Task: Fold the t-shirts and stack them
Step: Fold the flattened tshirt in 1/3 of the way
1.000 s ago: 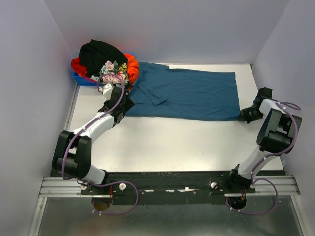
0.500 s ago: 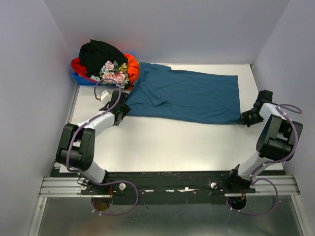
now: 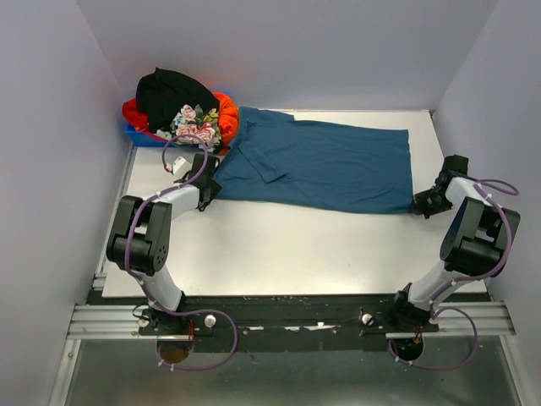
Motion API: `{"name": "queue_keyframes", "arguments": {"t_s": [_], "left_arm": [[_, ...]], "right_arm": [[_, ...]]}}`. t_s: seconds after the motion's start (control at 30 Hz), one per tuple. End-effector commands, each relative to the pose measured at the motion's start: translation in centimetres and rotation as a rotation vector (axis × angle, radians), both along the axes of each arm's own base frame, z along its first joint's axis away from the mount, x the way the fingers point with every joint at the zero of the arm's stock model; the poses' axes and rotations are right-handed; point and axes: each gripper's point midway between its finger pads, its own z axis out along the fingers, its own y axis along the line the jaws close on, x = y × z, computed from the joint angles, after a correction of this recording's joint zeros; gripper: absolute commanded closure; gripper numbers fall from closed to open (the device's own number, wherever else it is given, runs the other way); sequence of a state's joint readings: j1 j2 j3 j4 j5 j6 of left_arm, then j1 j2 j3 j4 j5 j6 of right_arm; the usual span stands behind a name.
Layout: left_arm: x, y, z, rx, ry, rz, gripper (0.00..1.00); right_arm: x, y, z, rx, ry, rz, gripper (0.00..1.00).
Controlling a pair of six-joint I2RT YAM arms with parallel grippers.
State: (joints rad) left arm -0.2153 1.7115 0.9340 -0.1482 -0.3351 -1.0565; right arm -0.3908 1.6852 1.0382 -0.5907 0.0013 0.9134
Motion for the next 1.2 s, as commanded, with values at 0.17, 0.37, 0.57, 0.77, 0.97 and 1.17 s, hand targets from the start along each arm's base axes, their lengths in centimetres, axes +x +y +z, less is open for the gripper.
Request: {"name": "queue_keyframes", "arguments": {"t_s": [0.17, 0.37, 0.57, 0.77, 0.97, 1.17], "left_arm": [[1.2, 0.9, -1.0, -0.062, -0.004, 0.051, 1.00], [2.2, 1.3, 3.7, -0.031, -0.095, 0.043, 1.00], [1.1, 2.2, 9.1, -0.031, -0.178, 0.082, 1.00], [-3.1, 2.8, 7.9, -0.071, -0.177, 0.127, 1.00], [-8.8, 3.5, 3.7, -0.083, -0.118, 0.140, 1.00], [-12.7, 4.7, 3.3, -0.067, -0.140, 0.164, 1.00]], "right_arm": [[-0.3, 0.1, 0.2, -0.010, 0.000, 0.015, 0.99], [0.2, 0.9, 2.3, 0.034, -0.034, 0.023, 0.99], [0.4, 0.9, 8.2, 0.009, -0.109, 0.025, 0.99], [-5.1, 2.4, 3.7, 0.080, 0.014, -0.026, 0.99], [-11.7, 3.2, -1.2, 0.095, 0.300, -0.040, 0.99], [-13.4, 2.8, -1.4, 0.041, 0.329, -0.021, 0.99]]}}
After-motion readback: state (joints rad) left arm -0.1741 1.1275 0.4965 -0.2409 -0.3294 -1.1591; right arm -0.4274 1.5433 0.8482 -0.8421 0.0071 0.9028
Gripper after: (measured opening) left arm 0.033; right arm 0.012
